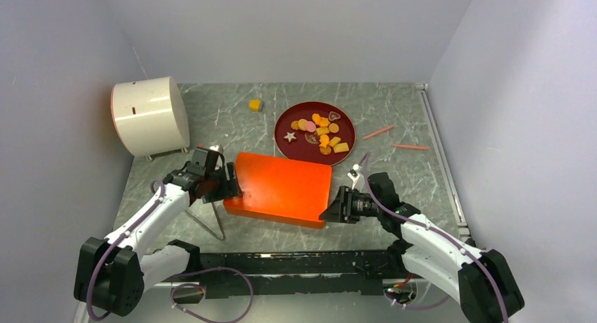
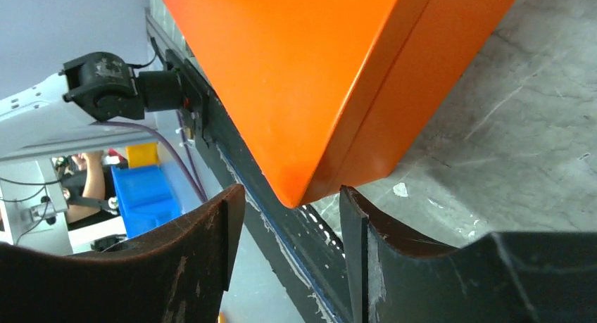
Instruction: Pack the cookies
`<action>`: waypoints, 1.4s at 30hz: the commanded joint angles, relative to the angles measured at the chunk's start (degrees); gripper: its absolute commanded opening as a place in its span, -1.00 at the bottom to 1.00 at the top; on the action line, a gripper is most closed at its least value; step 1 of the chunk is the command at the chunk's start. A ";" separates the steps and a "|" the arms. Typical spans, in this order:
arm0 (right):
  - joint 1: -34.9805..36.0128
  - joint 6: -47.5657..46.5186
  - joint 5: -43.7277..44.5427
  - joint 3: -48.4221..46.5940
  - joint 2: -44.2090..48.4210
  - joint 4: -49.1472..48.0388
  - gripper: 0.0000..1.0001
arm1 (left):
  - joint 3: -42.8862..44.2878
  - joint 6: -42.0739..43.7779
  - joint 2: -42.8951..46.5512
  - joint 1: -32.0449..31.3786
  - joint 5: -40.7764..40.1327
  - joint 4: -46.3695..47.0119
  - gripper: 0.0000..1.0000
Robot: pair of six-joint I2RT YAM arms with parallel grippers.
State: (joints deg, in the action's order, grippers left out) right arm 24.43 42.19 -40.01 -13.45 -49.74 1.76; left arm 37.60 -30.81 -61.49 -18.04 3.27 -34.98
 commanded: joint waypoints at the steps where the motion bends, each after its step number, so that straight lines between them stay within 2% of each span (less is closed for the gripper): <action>1: 3.23 2.74 6.08 1.09 -1.64 -5.00 0.08 | -2.11 -2.91 -0.15 -1.42 1.86 2.11 0.46; 10: 3.26 -0.41 14.92 4.18 -2.49 3.71 -0.30 | -4.59 -5.08 -0.03 -3.22 2.14 3.65 0.45; 16: 3.30 -0.95 17.23 0.42 -1.57 6.42 -0.35 | -4.83 -6.01 -0.78 -5.18 2.91 5.08 0.44; 22: 3.11 -3.85 29.51 -9.19 6.10 14.48 -0.14 | -3.28 -8.13 -1.08 -8.68 3.53 6.65 0.45; 26: 3.08 -7.52 41.54 -17.02 9.31 21.95 0.14 | -2.63 -9.44 0.16 -10.72 3.44 6.77 0.46; 30: 3.08 -11.23 51.27 -23.27 12.77 25.40 0.38 | -2.18 -10.13 2.53 -11.40 2.59 5.54 0.50; 35: 3.08 -16.86 61.18 -30.74 14.93 27.48 0.63 | 2.52 -7.59 8.83 -11.36 -5.45 -0.58 0.62; 42: 3.09 -24.05 70.47 -39.88 16.35 27.65 0.89 | 15.48 0.64 16.74 -11.39 -21.60 -7.49 0.79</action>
State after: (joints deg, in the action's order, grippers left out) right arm 27.62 24.58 21.39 -47.99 -34.70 28.69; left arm 44.69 -35.75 -49.28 -29.30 -6.13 -38.63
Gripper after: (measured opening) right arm 0.908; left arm 0.875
